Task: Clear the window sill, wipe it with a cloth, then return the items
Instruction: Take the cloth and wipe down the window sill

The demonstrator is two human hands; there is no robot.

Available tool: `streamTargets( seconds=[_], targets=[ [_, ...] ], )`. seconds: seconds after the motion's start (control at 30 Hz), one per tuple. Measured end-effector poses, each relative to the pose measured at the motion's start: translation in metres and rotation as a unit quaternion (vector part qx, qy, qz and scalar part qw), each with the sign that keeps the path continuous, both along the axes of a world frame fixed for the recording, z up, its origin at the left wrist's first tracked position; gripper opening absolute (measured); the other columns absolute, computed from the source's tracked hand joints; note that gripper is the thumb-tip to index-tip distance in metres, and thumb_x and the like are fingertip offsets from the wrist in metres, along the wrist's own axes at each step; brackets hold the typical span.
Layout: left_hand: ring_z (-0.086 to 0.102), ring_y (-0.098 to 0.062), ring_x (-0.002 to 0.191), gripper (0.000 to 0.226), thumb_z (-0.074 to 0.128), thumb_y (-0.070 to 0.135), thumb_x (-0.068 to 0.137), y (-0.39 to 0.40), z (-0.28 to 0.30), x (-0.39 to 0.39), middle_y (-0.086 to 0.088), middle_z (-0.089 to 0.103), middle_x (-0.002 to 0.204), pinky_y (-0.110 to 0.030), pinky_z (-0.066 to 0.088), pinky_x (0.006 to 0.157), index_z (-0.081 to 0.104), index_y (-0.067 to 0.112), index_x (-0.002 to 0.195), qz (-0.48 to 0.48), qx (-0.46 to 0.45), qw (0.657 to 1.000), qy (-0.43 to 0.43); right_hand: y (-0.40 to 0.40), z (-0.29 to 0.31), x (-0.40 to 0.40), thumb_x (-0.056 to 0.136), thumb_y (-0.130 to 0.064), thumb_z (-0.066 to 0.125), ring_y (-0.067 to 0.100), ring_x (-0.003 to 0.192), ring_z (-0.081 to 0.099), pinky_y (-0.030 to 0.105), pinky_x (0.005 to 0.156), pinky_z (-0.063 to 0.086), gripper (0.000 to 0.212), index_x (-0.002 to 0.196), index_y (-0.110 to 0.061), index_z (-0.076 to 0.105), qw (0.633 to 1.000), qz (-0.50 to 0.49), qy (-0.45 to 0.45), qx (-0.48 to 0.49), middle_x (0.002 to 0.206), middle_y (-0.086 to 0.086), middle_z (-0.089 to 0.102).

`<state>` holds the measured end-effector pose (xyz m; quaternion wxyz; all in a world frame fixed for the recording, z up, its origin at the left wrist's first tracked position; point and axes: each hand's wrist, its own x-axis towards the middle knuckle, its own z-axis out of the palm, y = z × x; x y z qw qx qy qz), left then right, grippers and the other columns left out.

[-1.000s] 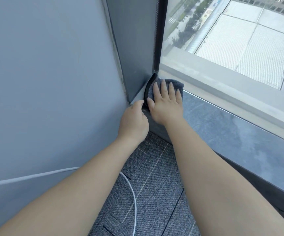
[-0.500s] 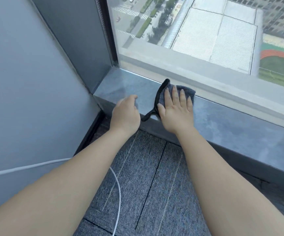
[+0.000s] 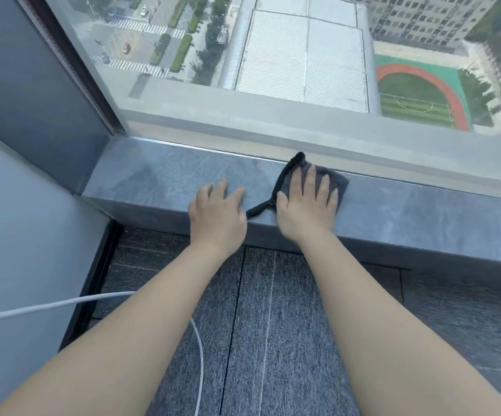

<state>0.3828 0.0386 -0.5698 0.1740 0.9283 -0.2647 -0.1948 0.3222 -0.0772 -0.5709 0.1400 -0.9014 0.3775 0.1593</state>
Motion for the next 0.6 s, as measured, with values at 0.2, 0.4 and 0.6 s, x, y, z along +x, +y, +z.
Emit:
streamTargets(
  seconds=[0.2, 0.4, 0.6],
  targets=[
    [0.019, -0.027, 0.141, 0.048, 0.034, 0.009, 0.091, 0.01, 0.001, 0.004, -0.006, 0.028, 0.153, -0.039, 0.014, 0.118, 0.033, 0.01, 0.139, -0.013, -0.017, 1.0, 0.014, 0.035, -0.002, 0.015, 0.097, -0.036, 0.02, 0.022, 0.147, -0.014, 0.041, 0.117, -0.013, 0.057, 0.148, -0.026, -0.002, 0.992, 0.12, -0.032, 0.028, 0.159, -0.002, -0.013],
    [0.031, -0.03, 0.131, 0.046, 0.033, 0.009, 0.091, 0.009, 0.014, 0.001, -0.009, 0.041, 0.145, -0.038, 0.021, 0.11, 0.037, 0.01, 0.137, -0.053, -0.01, 0.998, 0.033, 0.043, 0.009, 0.018, 0.094, -0.019, 0.029, 0.022, 0.147, -0.015, 0.037, 0.117, -0.013, 0.062, 0.149, -0.019, 0.0, 0.99, 0.089, -0.044, 0.098, 0.159, 0.002, -0.012],
    [0.039, -0.033, 0.127, 0.048, 0.028, 0.015, 0.087, -0.014, 0.006, -0.017, -0.011, 0.051, 0.137, -0.04, 0.028, 0.108, 0.048, 0.009, 0.13, -0.046, -0.042, 0.998, 0.007, 0.019, -0.006, -0.013, 0.097, -0.03, 0.02, 0.015, 0.147, -0.013, 0.033, 0.117, -0.013, 0.057, 0.149, -0.022, -0.003, 0.99, 0.106, -0.08, 0.055, 0.159, -0.001, -0.012]
  ],
)
